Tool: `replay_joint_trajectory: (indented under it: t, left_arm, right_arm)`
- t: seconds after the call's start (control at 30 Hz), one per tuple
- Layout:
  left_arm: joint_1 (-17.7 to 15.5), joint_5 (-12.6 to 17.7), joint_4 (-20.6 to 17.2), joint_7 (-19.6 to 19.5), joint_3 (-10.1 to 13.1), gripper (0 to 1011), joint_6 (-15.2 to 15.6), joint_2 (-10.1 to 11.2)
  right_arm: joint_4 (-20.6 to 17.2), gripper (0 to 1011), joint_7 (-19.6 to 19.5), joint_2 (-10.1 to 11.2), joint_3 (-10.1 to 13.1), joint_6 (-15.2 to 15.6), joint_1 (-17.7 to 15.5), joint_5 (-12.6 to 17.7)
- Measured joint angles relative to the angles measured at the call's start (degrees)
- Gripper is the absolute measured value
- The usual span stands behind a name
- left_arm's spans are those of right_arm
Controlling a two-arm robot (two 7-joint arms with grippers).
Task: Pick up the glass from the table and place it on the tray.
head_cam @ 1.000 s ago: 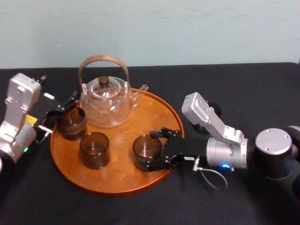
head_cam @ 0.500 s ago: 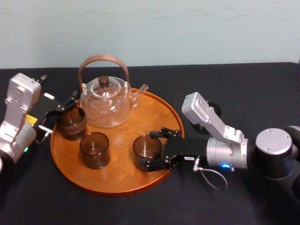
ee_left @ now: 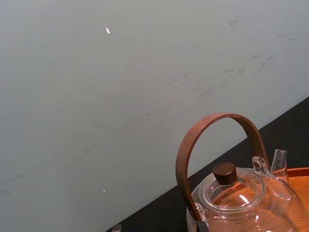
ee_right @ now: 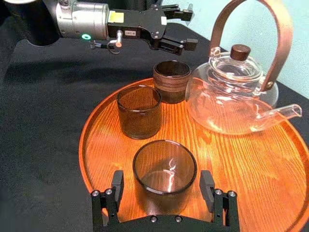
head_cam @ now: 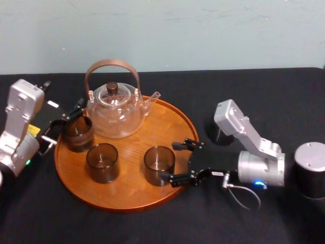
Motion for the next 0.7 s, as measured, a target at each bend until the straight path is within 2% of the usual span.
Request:
replay_joint_trajectory:
  t: [0.2, 0.43, 0.7]
  left_arm:
    - [0.0, 0.0, 0.0, 0.0, 0.0, 1001, 0.0, 0.0]
    - [0.0, 0.0, 0.0, 0.0, 0.0, 1001, 0.0, 0.0]
    - [0.0, 0.0, 0.0, 0.0, 0.0, 1001, 0.0, 0.0]
  right_arm:
    - [-3.1, 1002, -0.2, 2.7, 1.6, 0.0, -2.4, 1.4]
    - [-7.4, 1002, -0.3, 7.2, 4.5, -1.0, -6.3, 3.9]
    - [-9.5, 1002, -2.3, 10.5, 8.1, -1.8, -9.8, 5.8]
